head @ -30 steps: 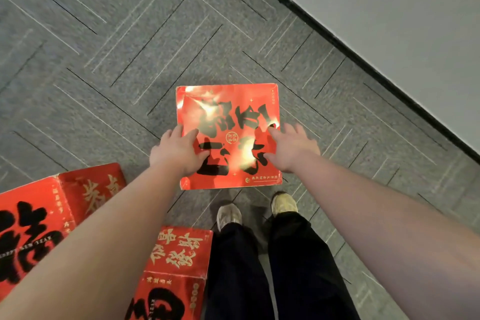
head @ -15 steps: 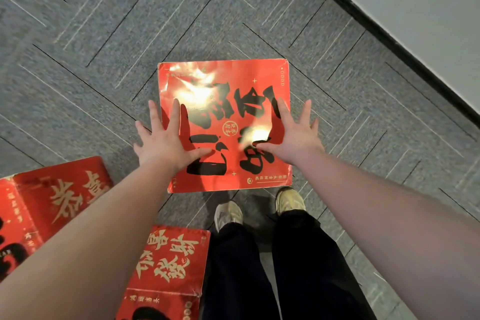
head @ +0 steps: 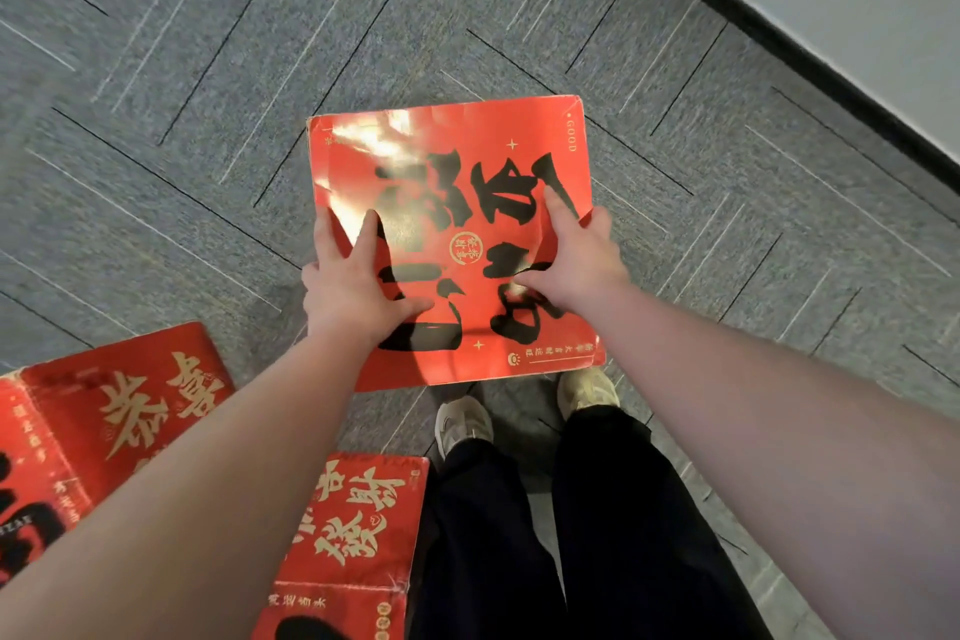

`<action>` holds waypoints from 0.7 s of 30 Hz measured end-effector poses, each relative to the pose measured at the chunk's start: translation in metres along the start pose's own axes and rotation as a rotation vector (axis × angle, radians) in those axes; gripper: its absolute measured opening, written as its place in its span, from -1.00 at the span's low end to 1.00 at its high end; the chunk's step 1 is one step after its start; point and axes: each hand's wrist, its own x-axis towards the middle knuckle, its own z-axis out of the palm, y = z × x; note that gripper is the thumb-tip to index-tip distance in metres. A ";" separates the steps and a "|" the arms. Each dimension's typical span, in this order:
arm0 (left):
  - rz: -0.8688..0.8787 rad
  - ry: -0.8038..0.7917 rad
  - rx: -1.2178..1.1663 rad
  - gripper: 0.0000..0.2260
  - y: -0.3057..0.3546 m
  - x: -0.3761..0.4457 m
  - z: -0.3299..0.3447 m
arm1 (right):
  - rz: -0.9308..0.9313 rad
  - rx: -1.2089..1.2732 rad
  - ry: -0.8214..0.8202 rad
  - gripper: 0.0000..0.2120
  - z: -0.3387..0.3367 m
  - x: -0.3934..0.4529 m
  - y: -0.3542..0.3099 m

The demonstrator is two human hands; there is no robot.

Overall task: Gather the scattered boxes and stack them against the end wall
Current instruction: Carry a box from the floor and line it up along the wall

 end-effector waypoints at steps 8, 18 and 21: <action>0.223 -0.066 0.193 -0.03 0.100 -0.041 -0.050 | 0.126 0.148 0.086 -0.06 -0.084 -0.065 0.052; 0.721 -0.022 0.481 -0.05 0.329 -0.181 -0.135 | 0.324 0.553 0.427 -0.05 -0.238 -0.235 0.153; 0.856 -0.001 0.552 -0.06 0.398 -0.245 -0.143 | 0.376 0.620 0.522 -0.06 -0.287 -0.293 0.197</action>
